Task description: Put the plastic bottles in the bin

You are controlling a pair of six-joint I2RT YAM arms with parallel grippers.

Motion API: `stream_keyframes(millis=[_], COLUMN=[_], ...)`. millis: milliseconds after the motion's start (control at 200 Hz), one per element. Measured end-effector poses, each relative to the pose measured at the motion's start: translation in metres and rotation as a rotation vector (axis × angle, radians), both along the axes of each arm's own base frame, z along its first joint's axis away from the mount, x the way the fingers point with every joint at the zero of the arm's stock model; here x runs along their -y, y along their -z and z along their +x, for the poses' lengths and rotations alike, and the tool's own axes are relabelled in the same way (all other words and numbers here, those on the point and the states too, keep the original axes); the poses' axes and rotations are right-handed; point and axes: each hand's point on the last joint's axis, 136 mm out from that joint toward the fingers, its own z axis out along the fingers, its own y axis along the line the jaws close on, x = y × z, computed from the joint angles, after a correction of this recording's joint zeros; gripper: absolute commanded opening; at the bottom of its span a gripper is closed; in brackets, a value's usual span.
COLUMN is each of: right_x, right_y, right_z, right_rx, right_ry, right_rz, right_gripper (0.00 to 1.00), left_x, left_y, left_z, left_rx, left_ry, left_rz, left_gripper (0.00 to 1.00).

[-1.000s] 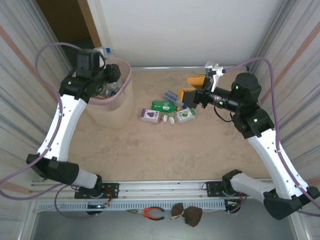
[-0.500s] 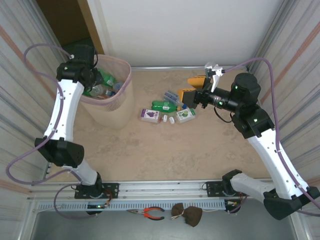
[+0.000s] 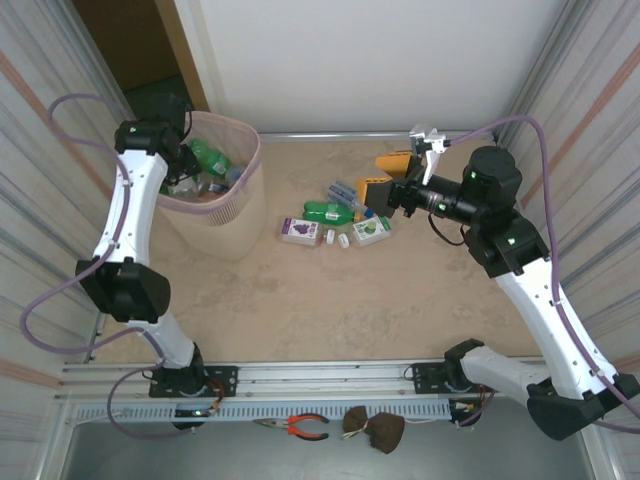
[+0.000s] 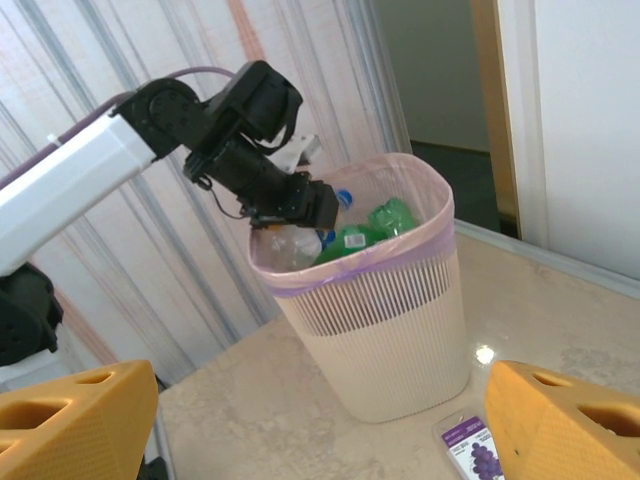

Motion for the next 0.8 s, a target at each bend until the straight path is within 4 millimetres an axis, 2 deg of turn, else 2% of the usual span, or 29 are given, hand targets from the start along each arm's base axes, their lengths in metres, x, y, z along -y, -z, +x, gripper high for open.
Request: stream_keyframes(millis=[100, 296, 371, 556, 802], right_x=[0.001, 0.003, 0.004, 0.005, 0.005], right_y=[-0.001, -0.002, -0.003, -0.002, 0.002], right_z=[-0.001, -0.002, -0.001, 0.000, 0.000], right_rx=[0.009, 0.016, 0.016, 0.016, 0.009], right_ry=[0.002, 0.004, 0.009, 0.014, 0.014], right_rz=[-0.002, -0.002, -0.002, -0.002, -0.005], right_gripper=[0.84, 0.84, 0.84, 0.84, 0.84], left_x=[0.001, 0.004, 0.008, 0.024, 0.022], left_y=[-0.012, -0.028, -0.031, -0.032, -0.027], left_z=[0.002, 0.003, 0.004, 0.009, 0.011], left_rx=[0.032, 0.071, 0.076, 0.087, 0.061], left_ry=[0.002, 0.017, 0.045, 0.135, 0.178], left_rz=[-0.006, -0.019, -0.034, -0.083, -0.047], left_gripper=[0.72, 0.70, 0.64, 0.40, 0.20])
